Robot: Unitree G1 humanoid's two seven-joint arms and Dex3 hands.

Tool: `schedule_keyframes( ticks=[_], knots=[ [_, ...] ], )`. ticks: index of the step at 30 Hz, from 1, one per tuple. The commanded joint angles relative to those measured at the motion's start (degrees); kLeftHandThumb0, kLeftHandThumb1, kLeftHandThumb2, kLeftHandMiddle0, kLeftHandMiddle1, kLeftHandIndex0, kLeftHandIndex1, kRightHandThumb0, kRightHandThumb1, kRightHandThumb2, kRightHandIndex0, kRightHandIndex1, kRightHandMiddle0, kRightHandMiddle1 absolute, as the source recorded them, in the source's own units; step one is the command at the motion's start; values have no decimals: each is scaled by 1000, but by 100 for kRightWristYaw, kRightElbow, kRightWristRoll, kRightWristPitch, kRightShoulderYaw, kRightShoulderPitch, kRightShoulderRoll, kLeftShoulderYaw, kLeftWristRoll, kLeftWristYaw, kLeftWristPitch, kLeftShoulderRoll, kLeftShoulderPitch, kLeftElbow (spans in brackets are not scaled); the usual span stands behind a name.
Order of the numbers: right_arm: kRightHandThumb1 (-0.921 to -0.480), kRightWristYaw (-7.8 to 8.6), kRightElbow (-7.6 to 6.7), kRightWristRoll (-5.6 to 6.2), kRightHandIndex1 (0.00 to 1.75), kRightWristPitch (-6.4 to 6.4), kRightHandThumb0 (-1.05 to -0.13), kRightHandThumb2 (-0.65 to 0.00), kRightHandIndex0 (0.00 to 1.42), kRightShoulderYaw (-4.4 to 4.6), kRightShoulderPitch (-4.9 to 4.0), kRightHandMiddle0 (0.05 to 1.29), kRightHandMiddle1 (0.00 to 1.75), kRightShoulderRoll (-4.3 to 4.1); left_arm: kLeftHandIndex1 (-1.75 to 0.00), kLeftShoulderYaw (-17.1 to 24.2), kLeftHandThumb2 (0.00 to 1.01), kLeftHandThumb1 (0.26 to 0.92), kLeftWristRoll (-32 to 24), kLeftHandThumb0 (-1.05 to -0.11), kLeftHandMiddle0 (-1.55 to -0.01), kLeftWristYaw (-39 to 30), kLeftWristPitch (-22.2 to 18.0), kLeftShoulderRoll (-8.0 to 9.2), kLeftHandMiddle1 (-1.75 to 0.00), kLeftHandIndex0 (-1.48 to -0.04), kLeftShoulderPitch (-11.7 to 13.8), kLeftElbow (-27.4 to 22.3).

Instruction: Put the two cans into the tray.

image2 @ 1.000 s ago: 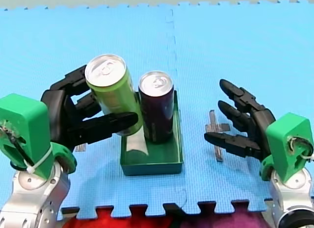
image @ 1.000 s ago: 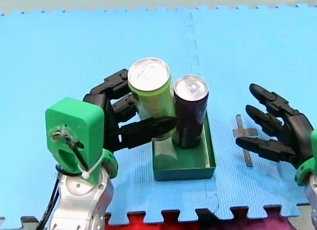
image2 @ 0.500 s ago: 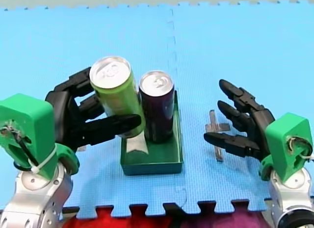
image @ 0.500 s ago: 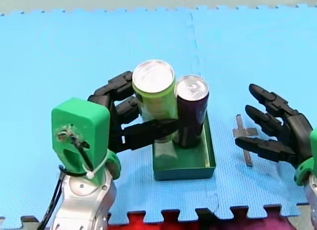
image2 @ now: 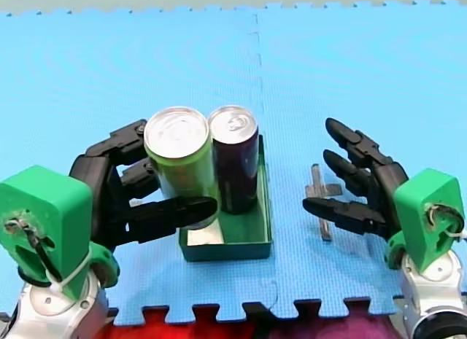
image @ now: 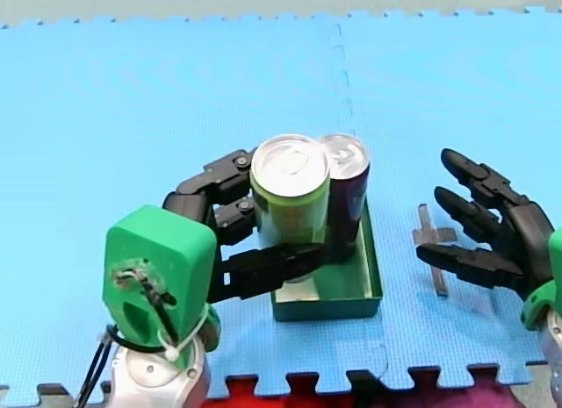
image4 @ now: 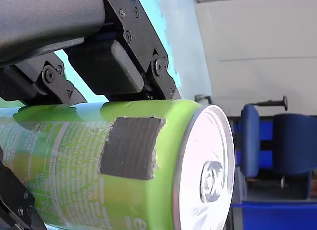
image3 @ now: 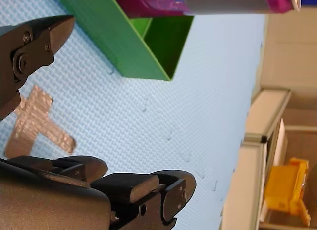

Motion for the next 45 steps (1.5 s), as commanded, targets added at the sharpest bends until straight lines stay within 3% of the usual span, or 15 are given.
schedule_keyframes(
  ticks=[1,12,21,33,45],
  knots=[
    [-658,-2,-25,0,0,-31,-699,0,403,5,-4,360,0,-18,0,-32,0,728,34,-402,-1409,11,4,28,0,-1303,5,-71],
    [-662,-64,-41,-59,1,-56,-702,-1,404,42,9,362,1,-21,0,-157,1,732,170,-405,-1392,27,86,33,0,-1295,105,-216],
    [-663,-131,-51,-97,1,-68,-707,0,407,80,28,363,0,-24,0,-115,2,737,145,-403,-1380,9,-33,54,0,-1291,76,-47],
    [-662,-127,-57,-70,1,-71,-712,0,409,75,48,365,0,-17,0,138,1,740,-260,-393,-1379,-270,-888,70,-1,-1287,73,738],
    [-663,-81,-50,-38,0,-55,-714,0,407,54,55,366,0,0,0,225,0,739,-265,-386,-1386,-274,-948,91,-3,-1286,-7,842]
  ],
)
